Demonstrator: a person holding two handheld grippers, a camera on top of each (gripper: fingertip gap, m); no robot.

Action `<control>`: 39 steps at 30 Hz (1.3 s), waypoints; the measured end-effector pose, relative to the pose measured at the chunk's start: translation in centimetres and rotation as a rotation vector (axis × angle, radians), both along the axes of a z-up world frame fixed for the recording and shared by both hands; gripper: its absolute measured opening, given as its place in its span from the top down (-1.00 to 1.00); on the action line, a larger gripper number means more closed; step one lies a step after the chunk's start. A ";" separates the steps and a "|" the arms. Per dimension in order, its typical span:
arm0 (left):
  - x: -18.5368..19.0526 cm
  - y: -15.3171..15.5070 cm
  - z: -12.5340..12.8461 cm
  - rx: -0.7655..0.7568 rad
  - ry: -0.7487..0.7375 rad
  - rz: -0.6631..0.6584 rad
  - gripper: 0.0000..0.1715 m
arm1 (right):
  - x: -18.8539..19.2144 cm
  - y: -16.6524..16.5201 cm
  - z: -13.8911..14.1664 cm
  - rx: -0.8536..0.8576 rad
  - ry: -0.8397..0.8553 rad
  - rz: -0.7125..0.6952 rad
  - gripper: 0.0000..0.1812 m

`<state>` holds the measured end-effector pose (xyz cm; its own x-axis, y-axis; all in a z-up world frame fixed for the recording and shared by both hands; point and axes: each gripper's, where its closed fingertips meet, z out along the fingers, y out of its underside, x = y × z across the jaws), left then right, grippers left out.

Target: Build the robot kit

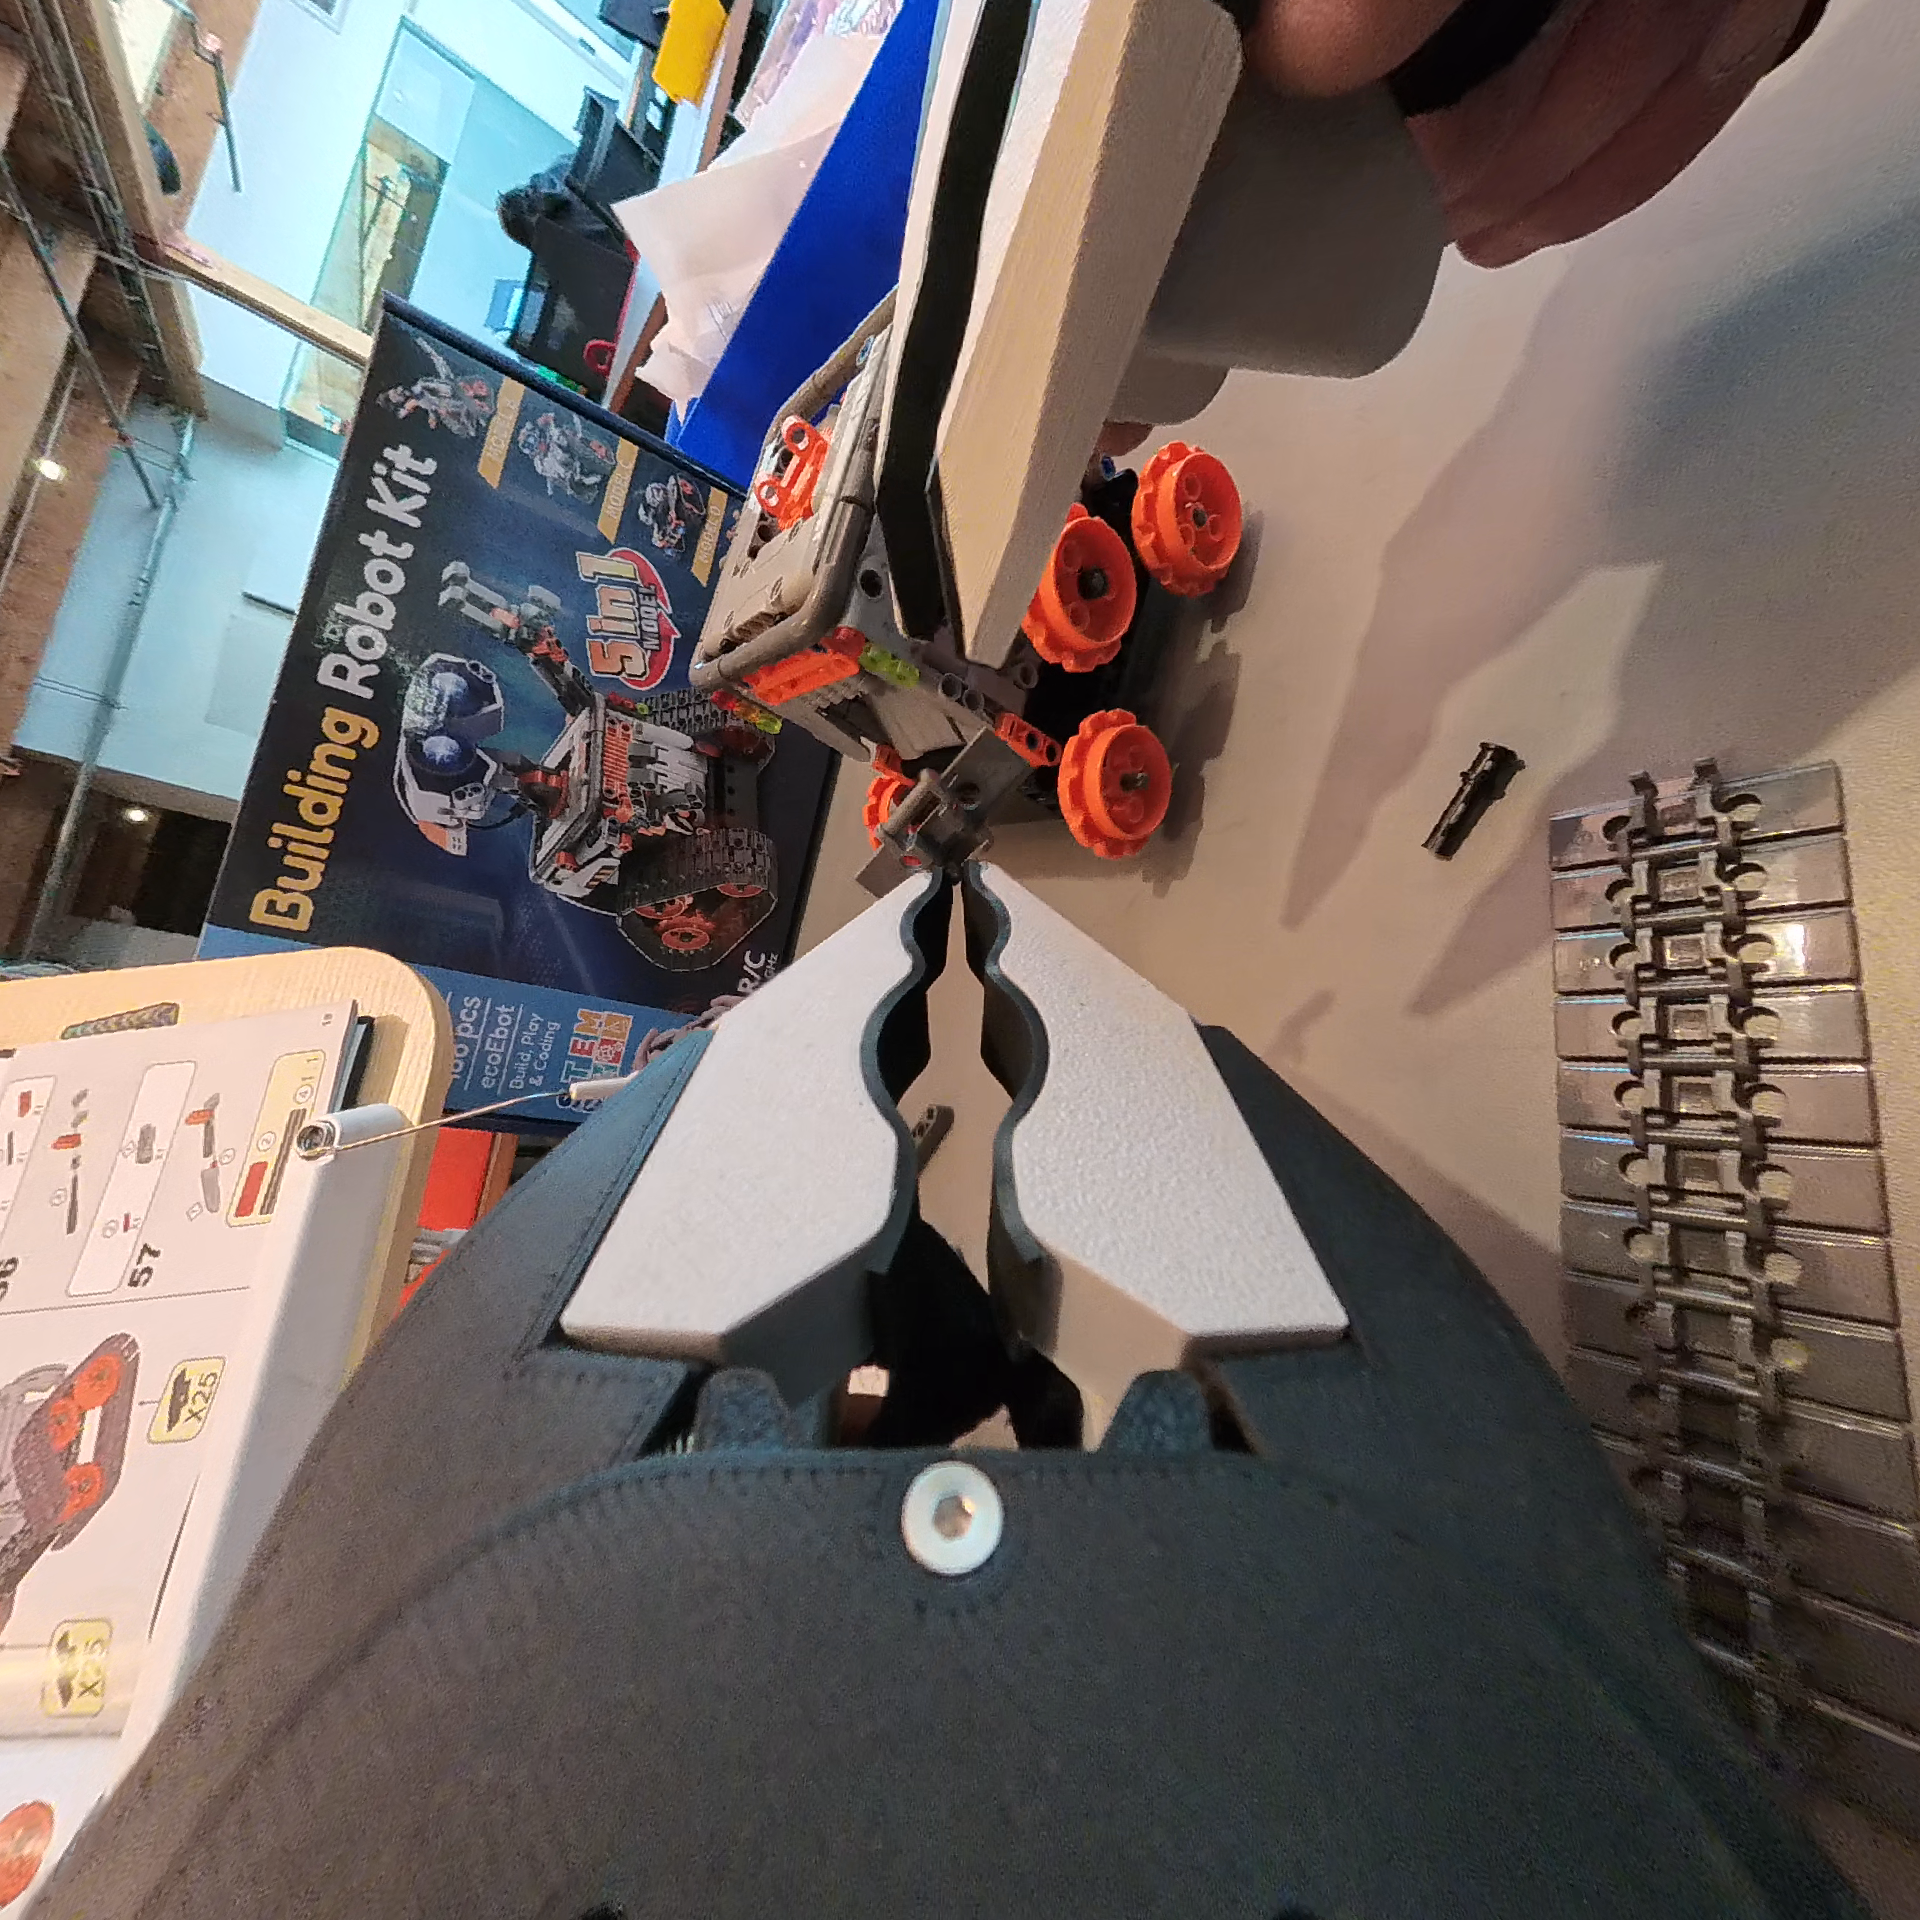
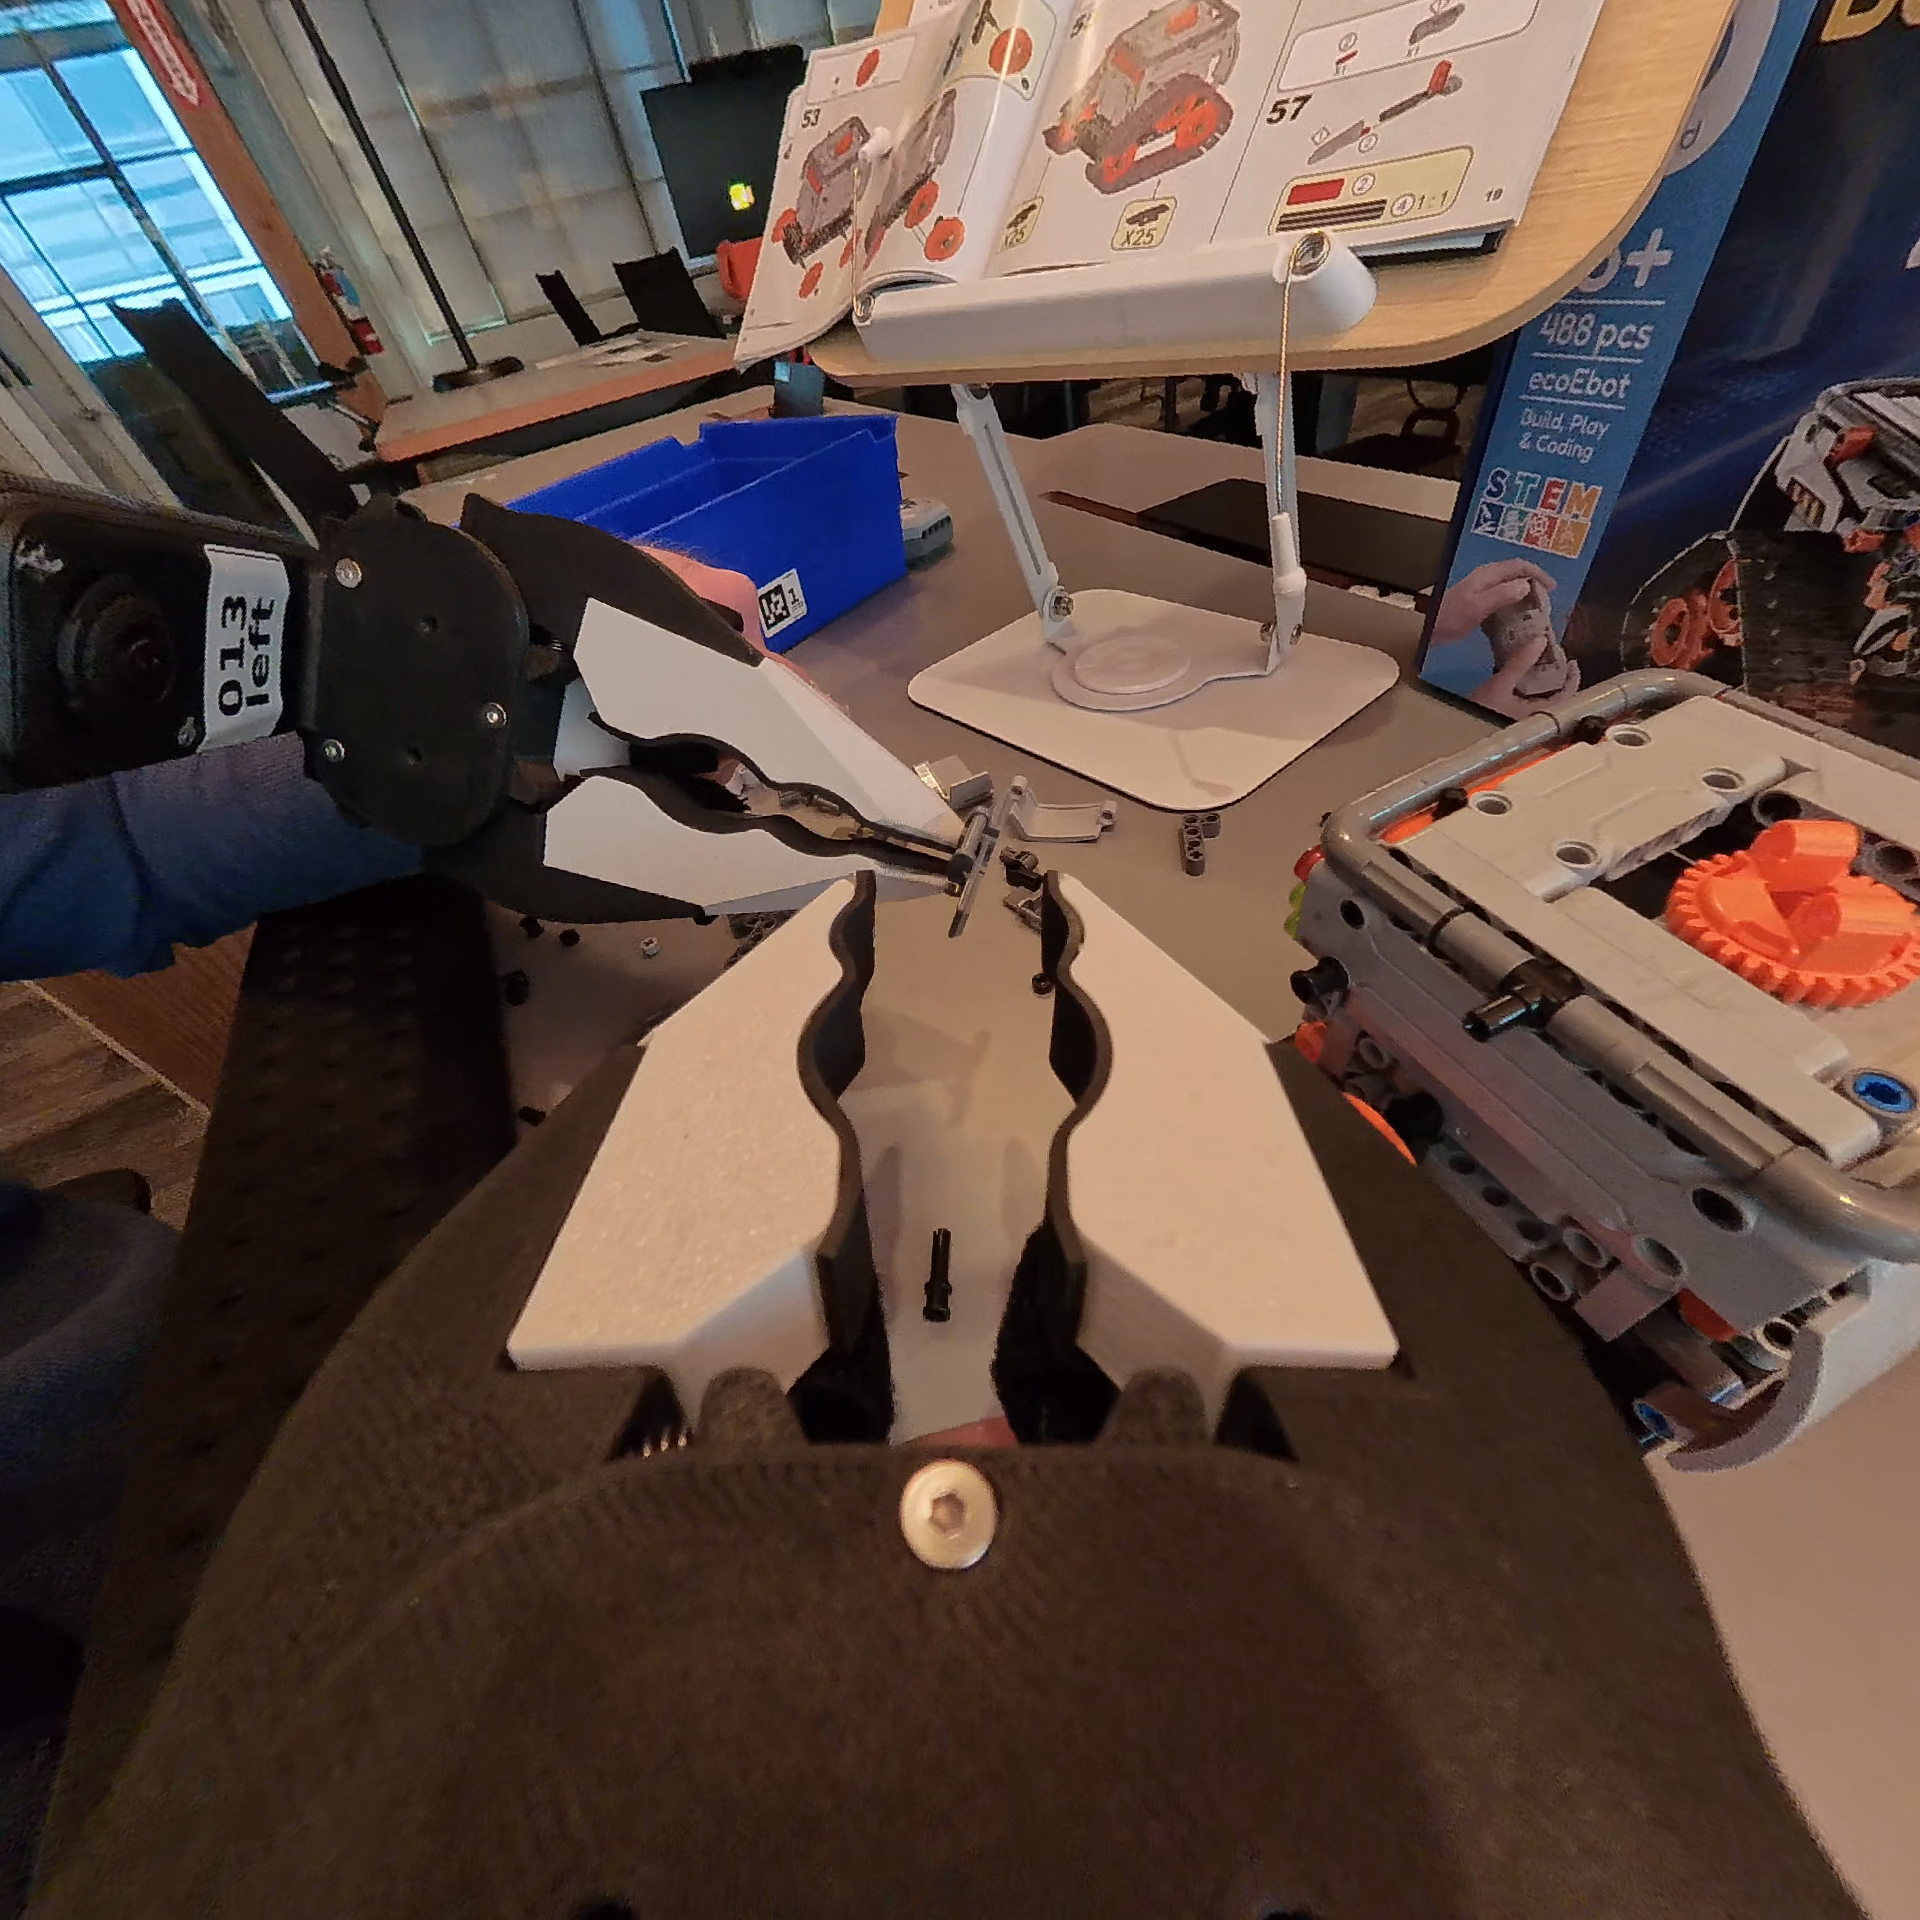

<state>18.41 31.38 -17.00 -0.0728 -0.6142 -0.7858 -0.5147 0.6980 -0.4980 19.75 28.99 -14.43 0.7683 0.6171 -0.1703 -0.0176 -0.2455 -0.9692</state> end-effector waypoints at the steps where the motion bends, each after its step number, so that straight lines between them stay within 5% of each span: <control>1: 0.0 0.0 0.0 0.008 0.001 -0.002 0.98 | -0.1 0.0 0.0 -0.001 0.000 0.002 0.67; 12: 0.4 -0.9 0.0 0.031 -0.011 -0.017 0.98 | -0.7 0.1 -0.9 -0.034 -0.019 0.004 0.66; 18: 0.6 -1.5 0.4 0.038 -0.035 -0.029 0.98 | -0.8 0.2 -1.7 -0.051 -0.063 0.001 0.97; 24: 0.6 -2.0 0.5 0.000 -0.039 -0.052 0.98 | -0.2 -0.6 -1.7 -0.051 -0.143 0.007 0.99; 28: 0.2 -2.7 0.8 -0.068 -0.035 -0.108 0.92 | -0.2 -3.3 -3.0 -0.132 -0.216 0.138 0.99; 39: -2.5 -5.6 -6.3 -0.287 0.361 -0.235 0.85 | 1.6 -7.6 -8.4 -0.191 -0.791 0.182 1.00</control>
